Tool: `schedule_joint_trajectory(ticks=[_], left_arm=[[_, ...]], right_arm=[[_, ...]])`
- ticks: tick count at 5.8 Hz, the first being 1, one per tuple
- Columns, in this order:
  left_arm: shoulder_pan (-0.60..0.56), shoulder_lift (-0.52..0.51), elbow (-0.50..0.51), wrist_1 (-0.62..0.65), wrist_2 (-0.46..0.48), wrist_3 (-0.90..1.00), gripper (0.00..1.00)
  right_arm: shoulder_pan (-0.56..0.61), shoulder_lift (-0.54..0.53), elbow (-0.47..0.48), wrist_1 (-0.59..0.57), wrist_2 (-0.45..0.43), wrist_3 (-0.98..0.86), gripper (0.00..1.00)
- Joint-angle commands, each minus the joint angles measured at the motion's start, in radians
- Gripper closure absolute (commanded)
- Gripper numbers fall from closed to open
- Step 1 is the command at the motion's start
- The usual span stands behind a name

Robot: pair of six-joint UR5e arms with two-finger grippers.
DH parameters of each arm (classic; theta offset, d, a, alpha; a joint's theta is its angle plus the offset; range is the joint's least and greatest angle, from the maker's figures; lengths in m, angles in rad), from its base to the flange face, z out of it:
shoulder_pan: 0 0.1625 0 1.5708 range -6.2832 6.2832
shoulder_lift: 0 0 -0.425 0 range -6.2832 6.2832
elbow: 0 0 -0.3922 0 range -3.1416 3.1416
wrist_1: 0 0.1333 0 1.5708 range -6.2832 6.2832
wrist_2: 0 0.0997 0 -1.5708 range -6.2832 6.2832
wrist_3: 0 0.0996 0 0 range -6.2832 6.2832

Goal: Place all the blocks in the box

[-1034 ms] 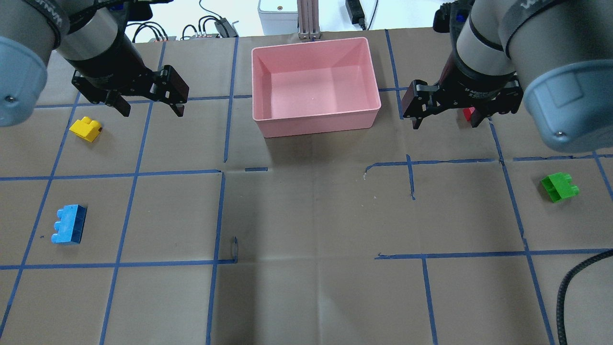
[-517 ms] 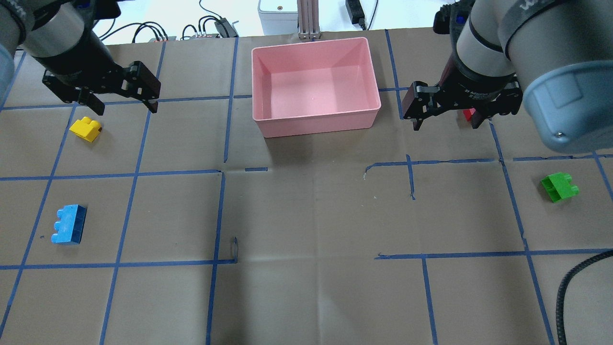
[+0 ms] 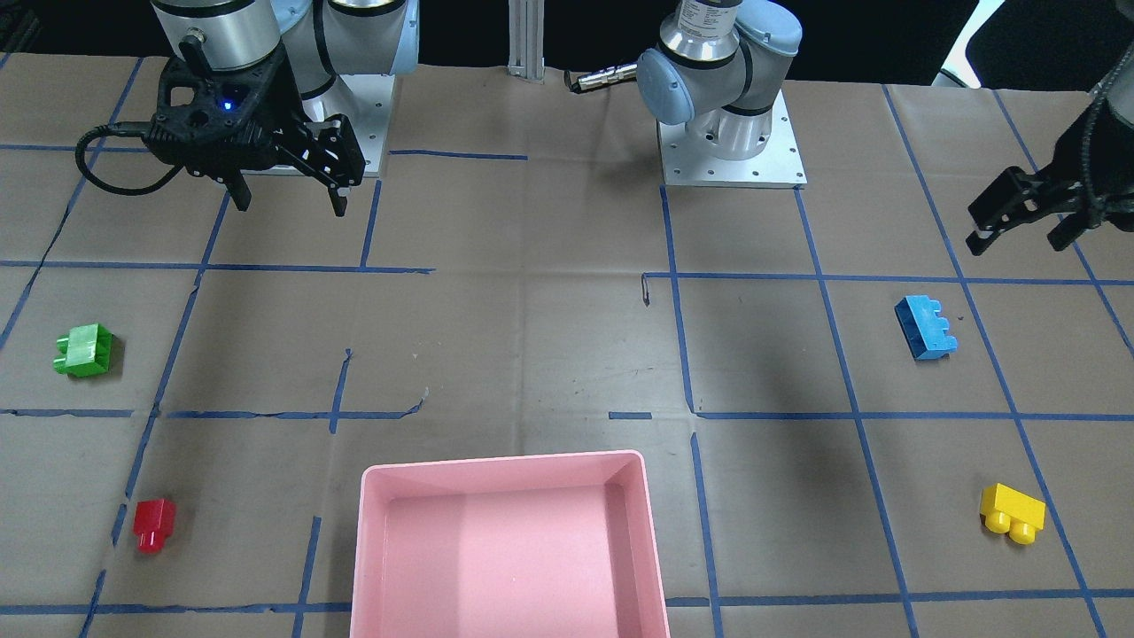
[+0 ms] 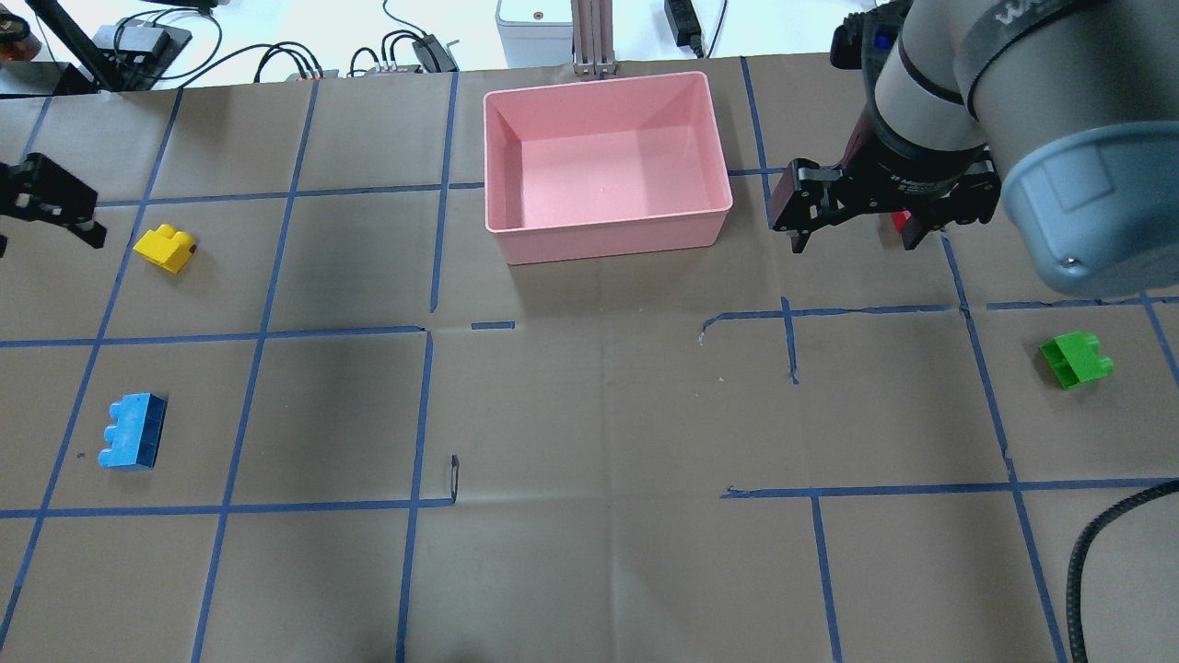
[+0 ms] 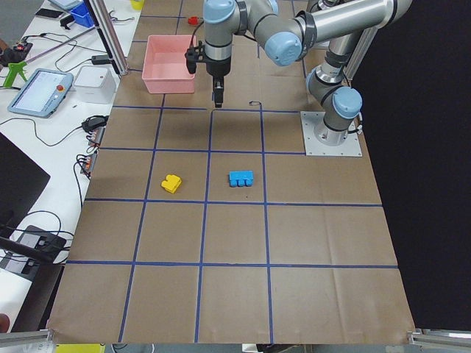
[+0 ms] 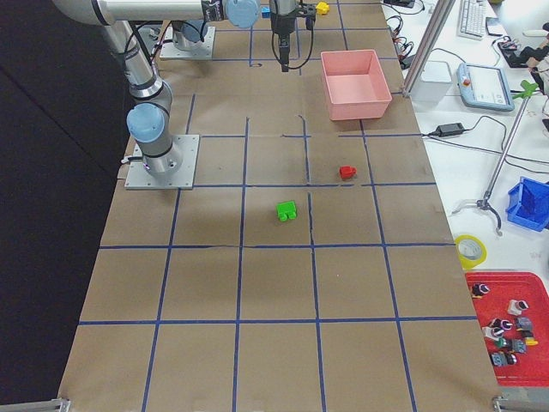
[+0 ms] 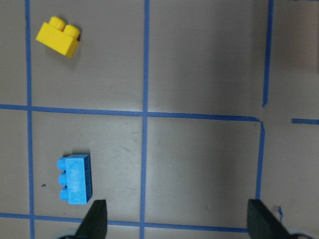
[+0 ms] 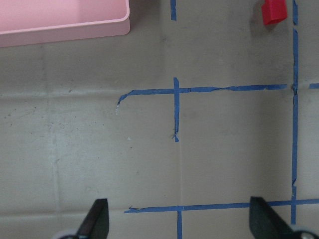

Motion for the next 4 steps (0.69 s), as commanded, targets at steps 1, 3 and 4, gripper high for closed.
schedule_joint_trajectory(ticks=[1, 3, 4], left_arm=[[0.19, -0.01, -0.073, 0.049, -0.005, 0.21, 0.01], [0.22, -0.091, -0.137, 0.202, -0.003, 0.296, 0.01], [0.22, -0.13, -0.189, 0.259, -0.005, 0.297, 0.01]], right_arm=[[-0.012, 0.0, 0.003, -0.003, 0.001, -0.011, 0.0], [-0.093, -0.006, 0.006, -0.003, -0.016, -0.164, 0.0], [-0.193, -0.009, 0.02, -0.003, -0.019, -0.286, 0.01]])
